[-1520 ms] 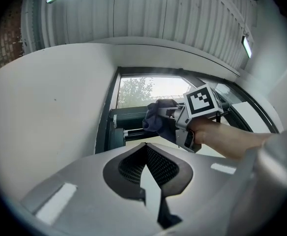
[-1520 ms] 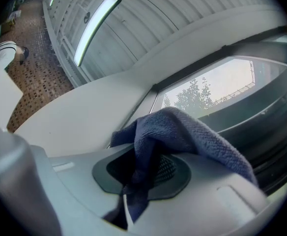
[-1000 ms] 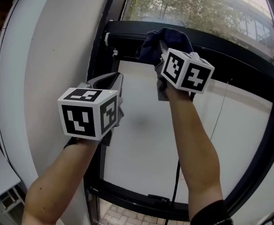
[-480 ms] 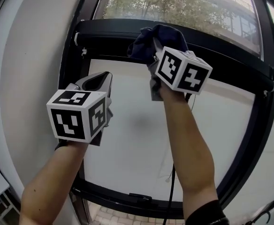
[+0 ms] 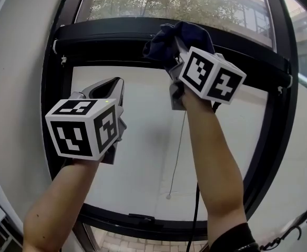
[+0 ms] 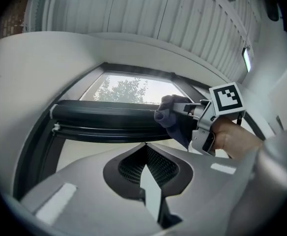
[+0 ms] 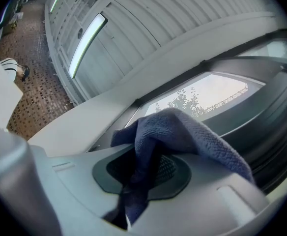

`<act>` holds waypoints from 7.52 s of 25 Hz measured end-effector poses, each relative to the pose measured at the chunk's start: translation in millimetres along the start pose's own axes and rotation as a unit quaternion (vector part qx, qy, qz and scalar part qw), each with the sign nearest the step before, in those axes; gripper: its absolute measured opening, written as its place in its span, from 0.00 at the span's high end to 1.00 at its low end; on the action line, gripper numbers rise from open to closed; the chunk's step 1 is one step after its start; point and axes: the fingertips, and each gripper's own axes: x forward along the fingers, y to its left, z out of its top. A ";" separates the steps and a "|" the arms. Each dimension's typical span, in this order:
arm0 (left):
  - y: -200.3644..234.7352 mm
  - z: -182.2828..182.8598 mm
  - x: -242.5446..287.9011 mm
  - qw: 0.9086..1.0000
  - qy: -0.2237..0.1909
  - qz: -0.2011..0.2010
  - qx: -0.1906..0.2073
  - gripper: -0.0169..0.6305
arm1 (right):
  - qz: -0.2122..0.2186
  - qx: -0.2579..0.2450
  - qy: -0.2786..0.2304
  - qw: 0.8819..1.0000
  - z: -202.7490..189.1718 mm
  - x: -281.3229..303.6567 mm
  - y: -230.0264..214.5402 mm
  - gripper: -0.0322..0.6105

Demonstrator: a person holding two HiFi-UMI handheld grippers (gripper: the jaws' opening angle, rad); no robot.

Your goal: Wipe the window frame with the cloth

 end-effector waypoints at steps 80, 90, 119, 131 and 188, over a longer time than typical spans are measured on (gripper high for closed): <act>-379.7 -43.5 144.2 0.958 -0.024 -0.264 -0.112 0.98 | -0.214 -0.163 0.029 0.963 124.6 -255.2 -339.1 0.85; -385.7 -53.3 135.0 0.927 -0.016 -0.336 -0.165 0.98 | -0.249 -0.178 0.065 0.950 100.4 -261.1 -349.3 0.85; -412.1 -179.6 92.2 0.956 0.064 -0.261 -0.121 0.98 | -0.153 -0.209 0.089 0.962 28.4 -287.0 -323.0 0.85; -420.5 -213.0 58.7 0.955 0.074 -0.241 -0.155 0.98 | -0.143 -0.212 0.095 0.962 -7.1 -326.7 -310.6 0.85; -466.8 -368.1 -51.0 0.930 0.192 -0.269 -0.159 0.98 | -0.170 -0.147 0.107 0.968 -161.0 -495.1 -262.9 0.85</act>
